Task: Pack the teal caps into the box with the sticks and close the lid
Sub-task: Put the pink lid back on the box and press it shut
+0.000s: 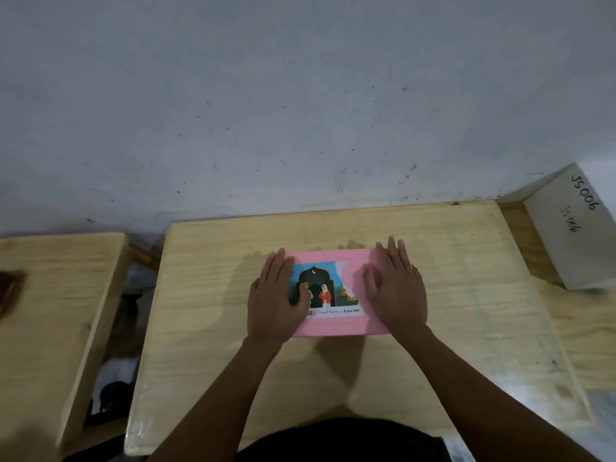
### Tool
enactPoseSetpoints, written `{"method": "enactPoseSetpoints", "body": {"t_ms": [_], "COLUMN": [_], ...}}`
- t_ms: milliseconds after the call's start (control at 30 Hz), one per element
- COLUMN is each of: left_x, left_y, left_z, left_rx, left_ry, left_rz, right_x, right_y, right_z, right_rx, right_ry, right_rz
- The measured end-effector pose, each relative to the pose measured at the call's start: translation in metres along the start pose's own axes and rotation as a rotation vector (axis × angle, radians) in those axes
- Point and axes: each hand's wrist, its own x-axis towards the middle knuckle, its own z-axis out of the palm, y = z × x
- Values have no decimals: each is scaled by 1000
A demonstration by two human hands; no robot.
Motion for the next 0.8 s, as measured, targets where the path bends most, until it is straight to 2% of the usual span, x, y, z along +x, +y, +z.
{"method": "enactPoseSetpoints", "body": {"t_ms": [100, 233, 333, 467, 533, 600, 667, 767, 800], "left_x": [-3, -6, -3, -3, -4, -8, -14, -22, -23], "left_y": [-2, -3, -3, -3, -6, -6, -6, -11, -13], "left_z": [0, 0, 1, 4, 6, 4, 2, 5, 5], "left_rx": [-49, -57, -34, -21, -57, -145, -294, -575, -635], "left_ry": [73, 125, 115, 81, 60, 75, 115, 67, 36], "left_rz": [-22, -46, -45, -46, -44, -49, -150, -504, -574], "right_x": [1, -4, 0, 16, 16, 3, -18, -43, -47], "right_y": [2, 9, 20, 29, 32, 30, 25, 24, 27], "right_z": [-1, -1, -3, -15, -16, -16, -20, -19, -18], "right_rx": [72, 158, 112, 173, 283, 497, 644, 758, 786], "right_ry": [23, 30, -85, -264, -262, -159, -69, -25, -23], "right_rz": [43, 193, 101, 106, 140, 196, 209, 238, 258]}}
